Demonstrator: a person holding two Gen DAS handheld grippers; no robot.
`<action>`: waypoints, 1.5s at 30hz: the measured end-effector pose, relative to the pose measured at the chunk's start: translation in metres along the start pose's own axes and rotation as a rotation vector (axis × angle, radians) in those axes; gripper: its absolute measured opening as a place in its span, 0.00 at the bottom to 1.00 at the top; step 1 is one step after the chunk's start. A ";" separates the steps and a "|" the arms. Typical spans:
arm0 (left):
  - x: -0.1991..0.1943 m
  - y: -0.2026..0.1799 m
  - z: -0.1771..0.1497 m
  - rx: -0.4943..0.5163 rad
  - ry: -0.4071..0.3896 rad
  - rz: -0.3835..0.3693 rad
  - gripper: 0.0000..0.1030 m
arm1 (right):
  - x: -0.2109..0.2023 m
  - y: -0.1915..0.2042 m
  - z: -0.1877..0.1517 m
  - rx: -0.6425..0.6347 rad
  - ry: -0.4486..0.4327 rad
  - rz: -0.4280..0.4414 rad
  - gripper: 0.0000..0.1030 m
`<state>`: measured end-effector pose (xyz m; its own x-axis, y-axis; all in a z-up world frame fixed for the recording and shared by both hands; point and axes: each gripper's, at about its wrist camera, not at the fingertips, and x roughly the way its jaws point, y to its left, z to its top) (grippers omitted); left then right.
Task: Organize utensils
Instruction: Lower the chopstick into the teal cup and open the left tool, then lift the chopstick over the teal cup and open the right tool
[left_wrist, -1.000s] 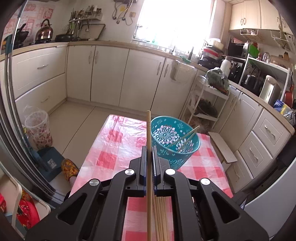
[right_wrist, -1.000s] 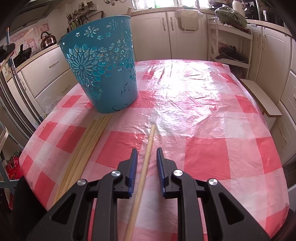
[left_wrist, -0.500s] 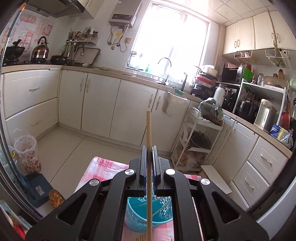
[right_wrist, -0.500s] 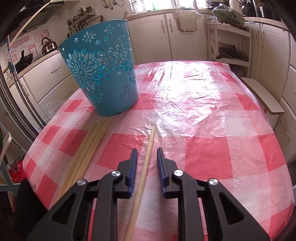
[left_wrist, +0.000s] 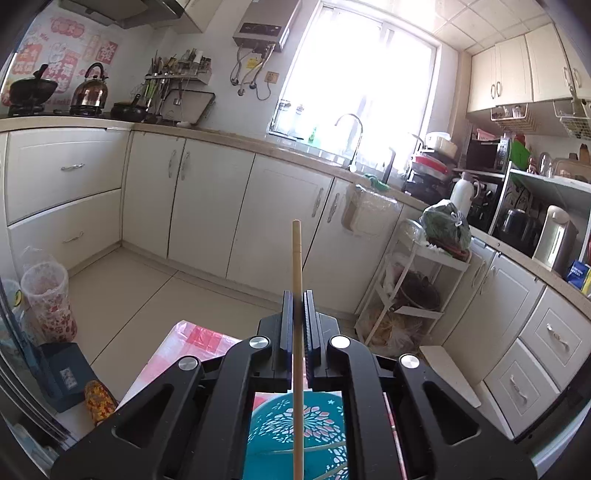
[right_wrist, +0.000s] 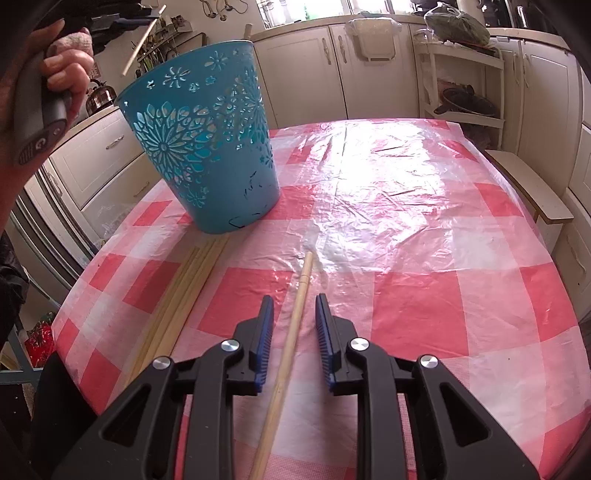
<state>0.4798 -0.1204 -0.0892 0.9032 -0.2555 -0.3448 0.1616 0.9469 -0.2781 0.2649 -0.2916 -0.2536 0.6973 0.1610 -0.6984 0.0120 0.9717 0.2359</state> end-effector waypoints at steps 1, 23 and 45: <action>0.004 0.000 -0.007 0.011 0.015 0.011 0.05 | 0.000 0.000 0.000 0.000 0.001 0.001 0.23; -0.113 0.074 -0.103 0.031 0.265 0.124 0.60 | 0.001 0.009 0.000 -0.067 0.029 -0.083 0.14; -0.138 0.123 -0.170 -0.038 0.447 0.138 0.60 | -0.093 0.020 0.093 0.145 -0.254 0.270 0.06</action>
<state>0.3069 -0.0015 -0.2286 0.6541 -0.1952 -0.7308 0.0302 0.9721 -0.2326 0.2671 -0.3031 -0.1212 0.8441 0.3418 -0.4130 -0.1077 0.8628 0.4940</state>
